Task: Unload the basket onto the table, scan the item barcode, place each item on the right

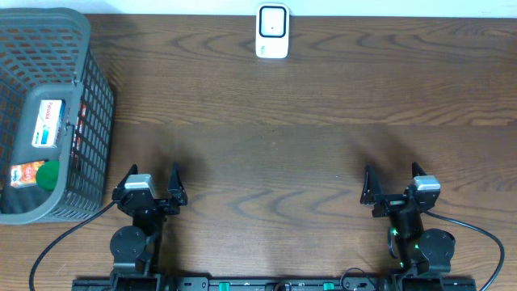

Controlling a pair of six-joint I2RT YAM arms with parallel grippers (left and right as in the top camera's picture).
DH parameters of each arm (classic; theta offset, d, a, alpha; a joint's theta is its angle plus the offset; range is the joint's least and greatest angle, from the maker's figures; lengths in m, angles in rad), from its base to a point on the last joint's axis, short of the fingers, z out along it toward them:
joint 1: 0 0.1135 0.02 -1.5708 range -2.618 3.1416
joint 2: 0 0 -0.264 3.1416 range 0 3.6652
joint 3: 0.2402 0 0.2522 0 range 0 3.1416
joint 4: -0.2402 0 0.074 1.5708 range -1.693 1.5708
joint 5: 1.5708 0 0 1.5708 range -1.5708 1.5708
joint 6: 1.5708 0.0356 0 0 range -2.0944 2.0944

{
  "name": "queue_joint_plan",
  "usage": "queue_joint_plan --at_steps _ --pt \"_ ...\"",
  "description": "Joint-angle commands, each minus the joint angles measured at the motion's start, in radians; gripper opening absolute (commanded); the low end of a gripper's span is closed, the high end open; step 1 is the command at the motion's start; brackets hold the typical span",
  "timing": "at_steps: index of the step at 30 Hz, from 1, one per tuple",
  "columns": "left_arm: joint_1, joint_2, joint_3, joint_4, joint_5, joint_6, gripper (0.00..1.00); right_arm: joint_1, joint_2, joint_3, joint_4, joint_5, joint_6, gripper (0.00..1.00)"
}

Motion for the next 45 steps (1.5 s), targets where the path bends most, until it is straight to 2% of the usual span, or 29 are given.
queue_joint_plan --at_steps 1,24,30,34,39,45 --pt "0.005 0.002 -0.009 -0.049 -0.050 0.010 0.87 0.006 0.001 -0.001 -0.004 -0.005 -0.015 0.99" --pt "0.005 0.002 -0.009 -0.050 -0.045 0.005 0.87 0.006 0.001 -0.001 -0.004 -0.005 -0.015 0.99" --pt "0.005 0.002 -0.002 -0.043 0.095 0.024 0.87 0.006 0.001 -0.001 -0.004 -0.005 -0.015 0.99" --pt "0.005 0.006 0.027 -0.045 0.095 0.038 0.87 0.006 0.001 -0.001 -0.004 -0.005 -0.015 0.99" --pt "0.005 0.064 0.080 -0.046 0.095 0.055 0.87 0.006 0.001 -0.001 -0.004 -0.005 -0.015 0.99" --pt "0.005 0.240 0.187 -0.045 0.114 0.055 0.87 0.006 0.001 -0.001 -0.004 -0.005 -0.015 0.99"
